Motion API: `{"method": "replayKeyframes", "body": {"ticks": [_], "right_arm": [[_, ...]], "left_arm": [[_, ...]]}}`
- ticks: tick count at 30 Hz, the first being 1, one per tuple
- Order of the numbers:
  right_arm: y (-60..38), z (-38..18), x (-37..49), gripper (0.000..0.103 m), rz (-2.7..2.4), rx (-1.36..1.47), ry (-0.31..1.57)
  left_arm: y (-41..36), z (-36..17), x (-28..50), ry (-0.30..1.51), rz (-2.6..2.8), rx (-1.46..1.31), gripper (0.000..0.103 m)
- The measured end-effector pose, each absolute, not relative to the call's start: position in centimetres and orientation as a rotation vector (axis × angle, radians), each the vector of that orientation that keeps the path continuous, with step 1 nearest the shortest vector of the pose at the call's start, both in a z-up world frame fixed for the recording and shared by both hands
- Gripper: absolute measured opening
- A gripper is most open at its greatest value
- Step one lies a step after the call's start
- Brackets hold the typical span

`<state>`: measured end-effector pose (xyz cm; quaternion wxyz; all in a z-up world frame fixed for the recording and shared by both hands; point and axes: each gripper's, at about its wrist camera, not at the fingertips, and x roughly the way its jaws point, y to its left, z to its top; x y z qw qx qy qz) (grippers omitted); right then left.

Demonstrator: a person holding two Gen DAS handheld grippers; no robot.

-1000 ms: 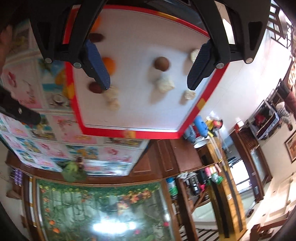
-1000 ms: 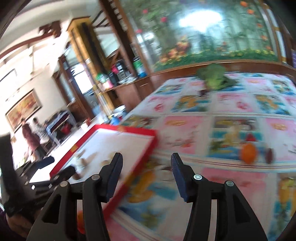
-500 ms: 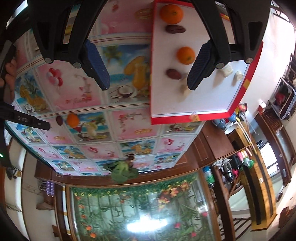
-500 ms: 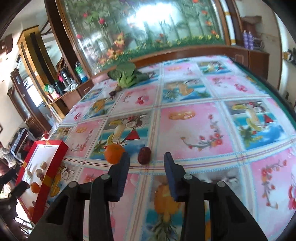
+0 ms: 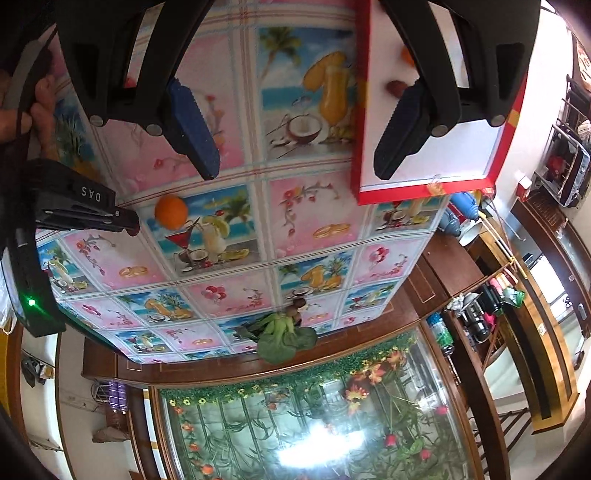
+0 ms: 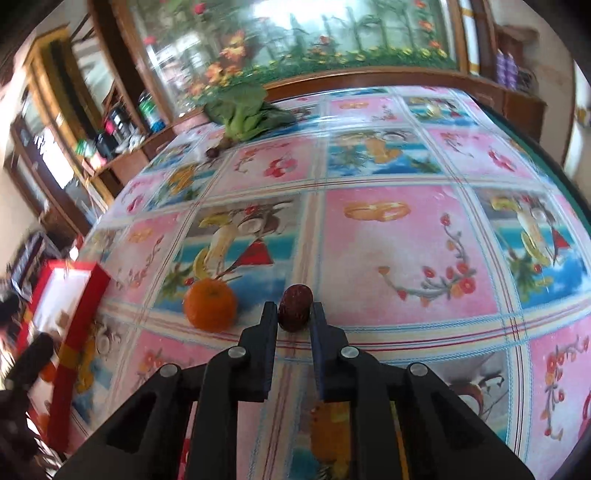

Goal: Organize fruits
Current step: 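Grasp a red date with the right gripper while the left gripper grasps an orange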

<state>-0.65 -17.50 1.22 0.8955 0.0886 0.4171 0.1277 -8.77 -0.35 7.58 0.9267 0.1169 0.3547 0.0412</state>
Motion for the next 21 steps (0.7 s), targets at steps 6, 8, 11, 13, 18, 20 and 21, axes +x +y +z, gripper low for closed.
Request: {"method": "replayKeyframes", "body": {"ticks": [6,8,11,13,18,20,21], "right_arm": [[-20.5,2.0,-0.7,0.016,0.217,0.331,0.832],[-21.1,2.0,-0.6,0.016,0.202,0.363,0.834],[-21.7,1.9,-0.5,0.016,0.176,0.393,0.834],[-22.0,2.0,-0.3,0.016,0.173,0.403,0.830],[-22.5,1.9,0.1,0.016,0.166,0.416,0.833],[-22.5,1.6,0.3,0.016,0.164,0.417,0.847],[-22.5,1.6,0.3,0.016,0.163,0.415,0.850]], "left_arm": [[-3.0,6.1,-5.4,0.765,0.024,0.217,0.086],[-4.1,5.6,-4.4,0.770,-0.009,0.206,0.086],[-5.5,5.0,-3.1,0.769,-0.057,0.192,0.086],[-6.1,4.6,-2.5,0.778,-0.080,0.187,0.086],[-6.9,3.1,-0.7,0.821,-0.111,0.169,0.076],[-6.7,2.6,-0.3,0.844,-0.127,0.144,0.067],[-6.7,2.5,0.0,0.851,-0.140,0.128,0.067]]}}
